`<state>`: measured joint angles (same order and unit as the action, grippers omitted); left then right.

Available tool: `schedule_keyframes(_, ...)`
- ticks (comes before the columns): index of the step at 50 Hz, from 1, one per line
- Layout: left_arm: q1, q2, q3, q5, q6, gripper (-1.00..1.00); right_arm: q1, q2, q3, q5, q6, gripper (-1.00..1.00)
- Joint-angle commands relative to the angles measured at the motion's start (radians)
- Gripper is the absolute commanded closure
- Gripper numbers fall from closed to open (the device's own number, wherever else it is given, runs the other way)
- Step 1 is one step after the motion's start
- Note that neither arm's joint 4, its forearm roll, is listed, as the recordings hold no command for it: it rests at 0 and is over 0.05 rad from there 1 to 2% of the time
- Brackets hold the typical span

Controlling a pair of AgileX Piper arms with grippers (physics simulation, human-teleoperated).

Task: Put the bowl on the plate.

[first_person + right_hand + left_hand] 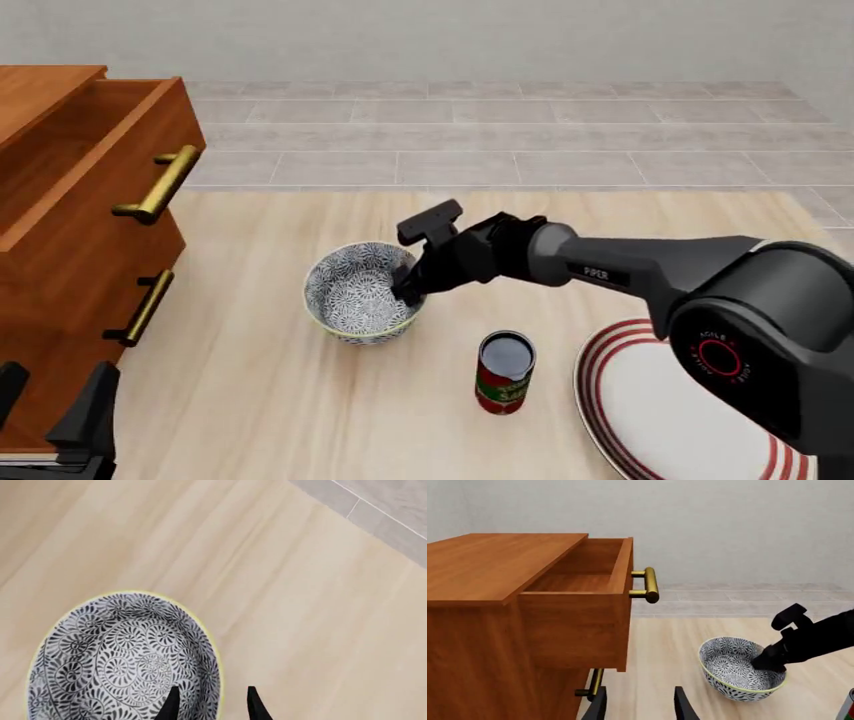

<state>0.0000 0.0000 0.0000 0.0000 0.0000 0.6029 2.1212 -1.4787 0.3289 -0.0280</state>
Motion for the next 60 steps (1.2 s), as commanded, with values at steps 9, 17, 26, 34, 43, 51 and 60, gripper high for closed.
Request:
schedule_keyframes(9, 0.0, 0.0, 0.0, 0.0, 0.0, -1.0, -0.002, 0.003, 0.001, -0.004, 0.001, 1.0)
schedule_keyframes(17, 0.0, 0.0, 0.0, 0.0, 0.0, -1.0, -0.001, -0.003, 0.003, -0.005, 0.002, 1.0)
schedule_keyframes(26, 0.0, 0.0, 0.0, 0.0, 0.0, -1.0, 0.003, -0.023, 0.005, 0.0, 0.004, 1.0)
schedule_keyframes(34, 0.0, 0.0, 0.0, 0.0, 0.0, -1.0, 0.009, -0.059, 0.017, 0.003, 0.01, 1.0)
schedule_keyframes(43, 0.0, 0.0, 0.0, 0.0, 0.0, -1.0, 0.013, -0.068, -0.004, 0.016, 0.014, 1.0)
schedule_keyframes(51, 0.0, 0.0, 0.0, 0.0, 0.0, -1.0, 0.017, -0.09, -0.003, 0.02, 0.018, 1.0)
schedule_keyframes(60, 0.0, 0.0, 0.0, 0.0, 0.0, -1.0, 0.029, -0.113, -0.003, 0.021, 0.044, 1.0)
